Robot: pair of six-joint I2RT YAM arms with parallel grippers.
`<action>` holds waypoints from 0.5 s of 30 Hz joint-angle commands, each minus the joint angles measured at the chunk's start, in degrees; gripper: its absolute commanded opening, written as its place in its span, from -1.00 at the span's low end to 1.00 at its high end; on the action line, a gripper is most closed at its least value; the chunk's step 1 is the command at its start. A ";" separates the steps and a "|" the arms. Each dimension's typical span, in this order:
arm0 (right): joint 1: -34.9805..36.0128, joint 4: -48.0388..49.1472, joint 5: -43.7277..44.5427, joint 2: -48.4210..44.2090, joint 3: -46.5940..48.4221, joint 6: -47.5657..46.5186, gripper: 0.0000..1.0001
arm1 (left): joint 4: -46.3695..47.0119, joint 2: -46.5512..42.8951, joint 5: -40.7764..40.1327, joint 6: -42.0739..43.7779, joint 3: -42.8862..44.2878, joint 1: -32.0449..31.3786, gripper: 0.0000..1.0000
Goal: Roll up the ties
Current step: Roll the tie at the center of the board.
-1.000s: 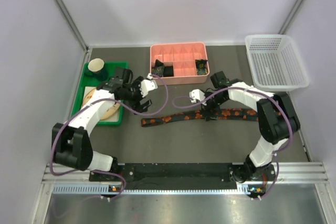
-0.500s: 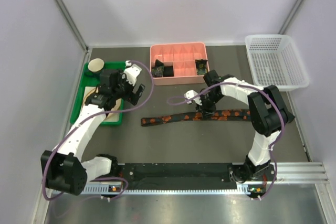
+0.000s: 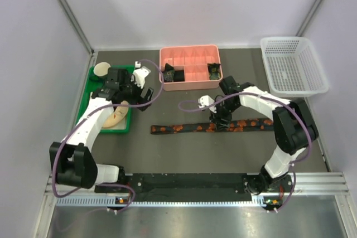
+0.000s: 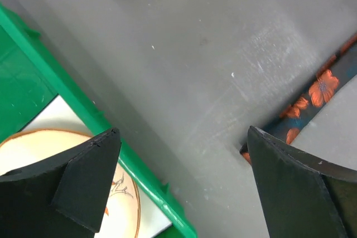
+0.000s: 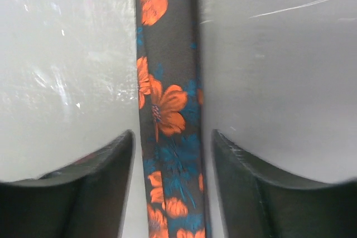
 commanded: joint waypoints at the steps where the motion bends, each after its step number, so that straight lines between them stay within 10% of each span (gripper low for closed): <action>1: 0.79 4.91 -0.38 -10.41 1.40 8.43 0.32 | 4.08 -9.55 5.11 3.48 -2.66 1.00 0.98; 4: 0.70 8.86 2.09 -17.18 3.07 11.78 0.98 | 3.85 -13.26 9.92 8.92 -5.48 1.00 0.98; 10: 0.70 32.32 1.84 -26.25 -2.28 30.04 0.97 | -2.90 -12.41 18.71 18.76 -4.80 0.82 0.98; 15: 0.79 23.14 -10.34 -17.24 6.12 38.32 0.98 | -13.17 -5.99 15.30 32.29 -5.31 0.56 0.93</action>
